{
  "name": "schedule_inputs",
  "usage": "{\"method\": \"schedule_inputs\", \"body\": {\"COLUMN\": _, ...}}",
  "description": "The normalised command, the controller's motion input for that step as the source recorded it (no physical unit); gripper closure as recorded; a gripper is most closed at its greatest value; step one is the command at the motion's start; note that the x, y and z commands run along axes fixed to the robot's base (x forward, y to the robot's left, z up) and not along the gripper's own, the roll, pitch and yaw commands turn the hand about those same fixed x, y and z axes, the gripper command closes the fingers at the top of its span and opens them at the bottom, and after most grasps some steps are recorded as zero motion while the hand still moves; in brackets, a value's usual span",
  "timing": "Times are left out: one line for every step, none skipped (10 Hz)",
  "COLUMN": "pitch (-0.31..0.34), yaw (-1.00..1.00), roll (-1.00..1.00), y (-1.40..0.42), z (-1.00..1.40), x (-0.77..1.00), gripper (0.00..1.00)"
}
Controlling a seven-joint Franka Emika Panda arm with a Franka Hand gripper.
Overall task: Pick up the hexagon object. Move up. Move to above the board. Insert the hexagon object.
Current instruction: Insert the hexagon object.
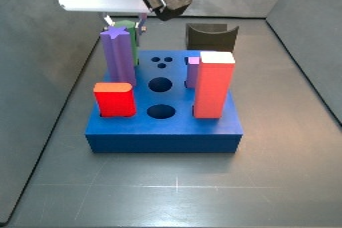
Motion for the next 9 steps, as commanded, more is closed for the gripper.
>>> {"method": "schedule_inputs", "body": {"pitch": -0.119, "yaw": 0.04, "roll": 0.17, "y": -0.07, "z": -0.56, "x": 0.0, "gripper": 1.0}}
{"method": "schedule_inputs", "body": {"pitch": -0.101, "yaw": 0.04, "roll": 0.21, "y": -0.13, "z": -0.56, "x": 0.0, "gripper": 1.0}}
{"method": "schedule_inputs", "body": {"pitch": -0.051, "yaw": 0.01, "roll": 0.24, "y": -0.16, "z": -0.55, "x": 0.0, "gripper": 1.0}}
{"method": "schedule_inputs", "body": {"pitch": -0.027, "yaw": 0.0, "roll": 0.2, "y": -0.15, "z": -0.52, "x": 0.01, "gripper": 1.0}}
{"method": "schedule_inputs", "body": {"pitch": -0.074, "yaw": 0.0, "roll": 0.19, "y": -0.17, "z": -0.53, "x": 0.0, "gripper": 1.0}}
{"method": "schedule_inputs", "body": {"pitch": -0.12, "yaw": 0.0, "roll": 0.14, "y": -0.16, "z": -0.5, "x": 0.0, "gripper": 1.0}}
{"method": "schedule_inputs", "body": {"pitch": -0.131, "yaw": 0.0, "roll": -0.04, "y": 0.0, "z": -0.17, "x": -0.03, "gripper": 1.0}}
{"method": "schedule_inputs", "body": {"pitch": -0.06, "yaw": 0.0, "roll": 0.0, "y": 0.0, "z": -0.04, "x": -0.03, "gripper": 1.0}}
{"method": "schedule_inputs", "body": {"pitch": 0.0, "yaw": 0.0, "roll": 0.0, "y": 0.0, "z": 0.0, "x": 0.0, "gripper": 1.0}}
